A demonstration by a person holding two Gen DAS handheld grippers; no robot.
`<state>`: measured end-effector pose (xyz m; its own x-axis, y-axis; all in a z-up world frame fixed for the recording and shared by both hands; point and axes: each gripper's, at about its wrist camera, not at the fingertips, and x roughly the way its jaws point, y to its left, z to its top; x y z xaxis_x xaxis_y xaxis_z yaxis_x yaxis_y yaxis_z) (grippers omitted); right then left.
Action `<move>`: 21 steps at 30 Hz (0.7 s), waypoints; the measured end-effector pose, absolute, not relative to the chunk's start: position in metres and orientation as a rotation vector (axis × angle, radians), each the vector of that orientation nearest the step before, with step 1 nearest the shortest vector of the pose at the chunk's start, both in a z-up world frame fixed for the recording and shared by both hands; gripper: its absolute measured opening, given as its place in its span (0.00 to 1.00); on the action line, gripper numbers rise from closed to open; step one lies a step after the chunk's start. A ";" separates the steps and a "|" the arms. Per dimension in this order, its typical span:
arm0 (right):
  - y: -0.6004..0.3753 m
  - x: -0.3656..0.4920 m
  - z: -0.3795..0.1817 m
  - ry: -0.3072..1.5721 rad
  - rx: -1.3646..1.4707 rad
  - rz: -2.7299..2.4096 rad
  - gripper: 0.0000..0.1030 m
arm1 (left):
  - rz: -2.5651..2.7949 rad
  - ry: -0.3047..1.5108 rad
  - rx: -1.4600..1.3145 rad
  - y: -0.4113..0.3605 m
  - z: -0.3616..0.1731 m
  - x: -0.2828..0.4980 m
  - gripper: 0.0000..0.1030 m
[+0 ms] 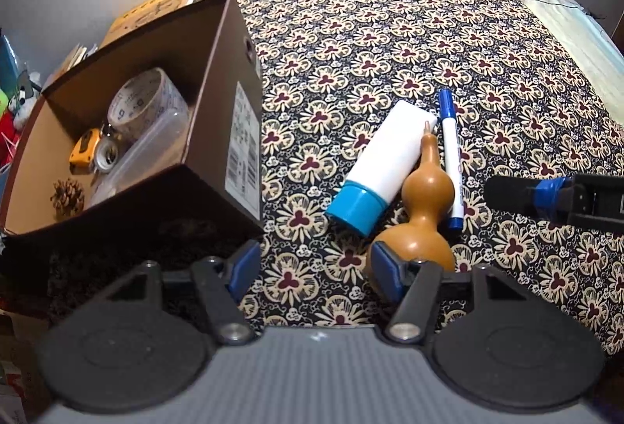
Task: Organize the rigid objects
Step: 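Move the right gripper back toward the gourd and blue marker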
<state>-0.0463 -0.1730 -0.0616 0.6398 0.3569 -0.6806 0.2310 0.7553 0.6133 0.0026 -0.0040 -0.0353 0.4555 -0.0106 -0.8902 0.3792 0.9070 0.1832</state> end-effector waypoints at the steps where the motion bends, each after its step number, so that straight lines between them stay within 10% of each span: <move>1: -0.174 -0.046 -0.062 0.896 0.739 0.079 0.18 | -0.249 1.078 0.382 -0.004 -0.036 0.003 0.61; 21: -0.169 -0.030 -0.074 0.959 0.795 0.164 0.18 | -0.317 1.078 0.358 -0.009 -0.036 0.007 0.61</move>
